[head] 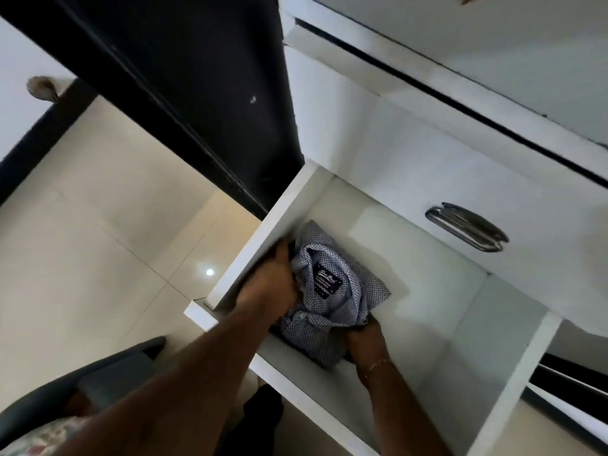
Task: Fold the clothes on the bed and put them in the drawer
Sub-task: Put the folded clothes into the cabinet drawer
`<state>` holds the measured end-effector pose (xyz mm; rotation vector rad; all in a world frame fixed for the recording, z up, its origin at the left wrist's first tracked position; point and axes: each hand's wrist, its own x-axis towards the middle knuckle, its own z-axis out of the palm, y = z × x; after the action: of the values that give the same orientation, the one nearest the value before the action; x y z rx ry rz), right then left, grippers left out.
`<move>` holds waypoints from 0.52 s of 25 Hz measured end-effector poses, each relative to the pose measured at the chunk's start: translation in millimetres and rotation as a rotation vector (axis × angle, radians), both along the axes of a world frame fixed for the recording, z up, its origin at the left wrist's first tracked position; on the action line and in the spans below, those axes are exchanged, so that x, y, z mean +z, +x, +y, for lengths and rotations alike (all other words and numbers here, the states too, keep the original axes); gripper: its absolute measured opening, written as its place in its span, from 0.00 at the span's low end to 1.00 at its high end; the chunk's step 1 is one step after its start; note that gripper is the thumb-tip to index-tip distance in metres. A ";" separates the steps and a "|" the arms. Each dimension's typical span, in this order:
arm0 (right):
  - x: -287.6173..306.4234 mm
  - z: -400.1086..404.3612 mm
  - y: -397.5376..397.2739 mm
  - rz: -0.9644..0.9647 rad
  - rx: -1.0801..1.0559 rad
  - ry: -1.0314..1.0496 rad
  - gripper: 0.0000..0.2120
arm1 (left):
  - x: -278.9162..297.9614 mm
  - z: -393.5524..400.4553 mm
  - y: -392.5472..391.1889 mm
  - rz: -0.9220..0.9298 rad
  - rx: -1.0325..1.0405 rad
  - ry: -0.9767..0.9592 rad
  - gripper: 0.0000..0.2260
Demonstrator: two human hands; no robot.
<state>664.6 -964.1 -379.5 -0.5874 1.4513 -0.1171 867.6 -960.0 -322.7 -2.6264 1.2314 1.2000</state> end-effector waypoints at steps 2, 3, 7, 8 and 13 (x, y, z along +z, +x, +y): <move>17.7 -14.2 -12.8 0.012 0.104 -0.008 0.27 | 24.0 13.9 -18.3 -0.190 -0.217 -0.195 0.42; 23.8 -21.9 -21.3 0.040 0.112 -0.032 0.30 | 34.6 12.2 -25.9 -0.229 -0.326 -0.301 0.42; 38.2 -49.4 -34.3 0.227 0.198 -0.555 0.40 | 22.9 -41.5 -23.7 -0.111 -0.829 -0.199 0.49; 32.5 -60.0 -28.4 0.214 0.345 -0.657 0.39 | 11.5 -58.4 -18.5 -0.093 -0.885 -0.080 0.55; -14.3 -89.1 25.7 0.055 0.821 -0.615 0.32 | -33.3 -79.1 6.2 -0.116 -0.895 0.223 0.59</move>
<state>690.3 -1053.2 -393.8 -1.6539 1.1118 0.1112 873.8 -1039.2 -356.0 -1.6099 1.7994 0.9034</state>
